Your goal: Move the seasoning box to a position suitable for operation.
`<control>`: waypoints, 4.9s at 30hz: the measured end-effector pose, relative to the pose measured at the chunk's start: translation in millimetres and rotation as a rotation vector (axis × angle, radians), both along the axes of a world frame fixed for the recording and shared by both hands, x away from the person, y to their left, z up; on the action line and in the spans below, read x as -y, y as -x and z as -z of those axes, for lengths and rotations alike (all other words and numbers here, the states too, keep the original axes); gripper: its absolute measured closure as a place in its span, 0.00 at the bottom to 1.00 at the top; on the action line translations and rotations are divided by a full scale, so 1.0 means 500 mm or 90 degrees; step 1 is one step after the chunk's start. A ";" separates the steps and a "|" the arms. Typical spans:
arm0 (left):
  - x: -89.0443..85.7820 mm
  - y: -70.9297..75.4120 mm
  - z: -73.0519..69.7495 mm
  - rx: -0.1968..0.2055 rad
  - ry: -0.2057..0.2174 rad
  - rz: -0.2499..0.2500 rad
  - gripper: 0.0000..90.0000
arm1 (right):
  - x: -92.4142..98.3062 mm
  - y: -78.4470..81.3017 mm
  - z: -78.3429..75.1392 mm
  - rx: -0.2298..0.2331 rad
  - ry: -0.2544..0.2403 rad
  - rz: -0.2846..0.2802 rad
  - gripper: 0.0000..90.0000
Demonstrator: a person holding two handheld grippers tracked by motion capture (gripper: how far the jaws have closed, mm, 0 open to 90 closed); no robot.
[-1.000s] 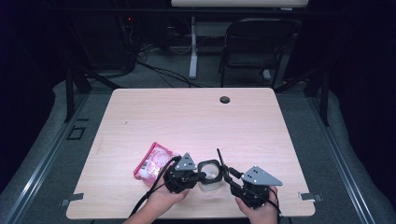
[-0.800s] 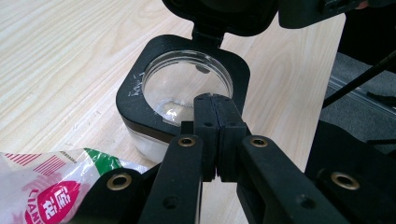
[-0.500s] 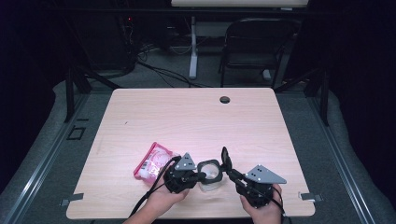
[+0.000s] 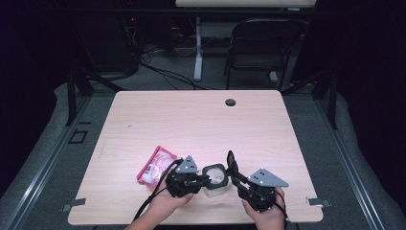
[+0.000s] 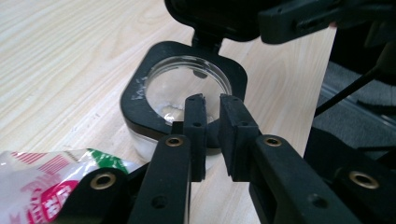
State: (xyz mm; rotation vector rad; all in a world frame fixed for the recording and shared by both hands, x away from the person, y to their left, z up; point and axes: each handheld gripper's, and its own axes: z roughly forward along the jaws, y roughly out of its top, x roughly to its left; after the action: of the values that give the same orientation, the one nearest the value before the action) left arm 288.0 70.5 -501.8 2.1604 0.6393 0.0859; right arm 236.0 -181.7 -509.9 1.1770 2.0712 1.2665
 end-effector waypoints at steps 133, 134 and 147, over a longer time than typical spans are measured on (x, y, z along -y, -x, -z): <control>-0.192 0.067 0.106 0.167 -0.197 -0.126 0.43 | 0.033 -0.073 0.044 -0.007 -0.061 -0.019 0.52; -0.191 0.065 0.107 0.164 -0.192 -0.128 0.43 | 0.033 -0.073 0.044 -0.007 -0.061 -0.019 0.52; -0.182 0.047 0.117 0.183 -0.181 -0.131 0.46 | 0.035 -0.073 0.043 -0.004 -0.063 -0.016 0.52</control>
State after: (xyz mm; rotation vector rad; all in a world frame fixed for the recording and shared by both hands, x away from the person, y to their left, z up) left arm 264.6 161.4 -560.4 2.2832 0.7111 0.6194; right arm 272.6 -199.2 -531.4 1.2018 2.0552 1.3928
